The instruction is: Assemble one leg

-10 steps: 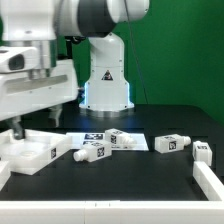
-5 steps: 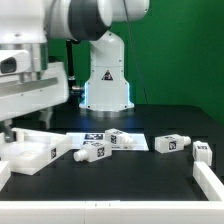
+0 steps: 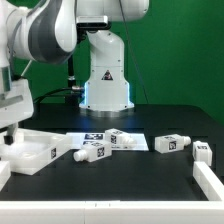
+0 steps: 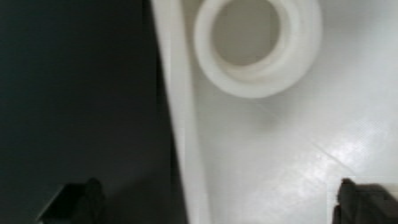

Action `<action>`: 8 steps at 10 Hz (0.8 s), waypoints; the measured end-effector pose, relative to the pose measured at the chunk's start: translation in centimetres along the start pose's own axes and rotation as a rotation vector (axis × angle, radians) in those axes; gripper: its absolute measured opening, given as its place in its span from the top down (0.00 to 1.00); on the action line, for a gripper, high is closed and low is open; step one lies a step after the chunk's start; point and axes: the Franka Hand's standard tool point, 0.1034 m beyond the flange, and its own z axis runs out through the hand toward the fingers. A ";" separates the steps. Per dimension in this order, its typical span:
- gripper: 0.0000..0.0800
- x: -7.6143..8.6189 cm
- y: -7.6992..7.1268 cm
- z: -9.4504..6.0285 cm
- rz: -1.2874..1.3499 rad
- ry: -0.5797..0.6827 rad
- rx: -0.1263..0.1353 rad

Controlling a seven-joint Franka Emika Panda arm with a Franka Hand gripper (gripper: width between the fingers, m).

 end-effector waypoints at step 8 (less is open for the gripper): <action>0.67 0.4 -0.4 1.8 -0.009 -0.003 0.043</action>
Offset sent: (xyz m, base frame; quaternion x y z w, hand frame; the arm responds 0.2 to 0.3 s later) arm 0.0089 0.0130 -0.0155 0.0457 0.0272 0.0030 0.9986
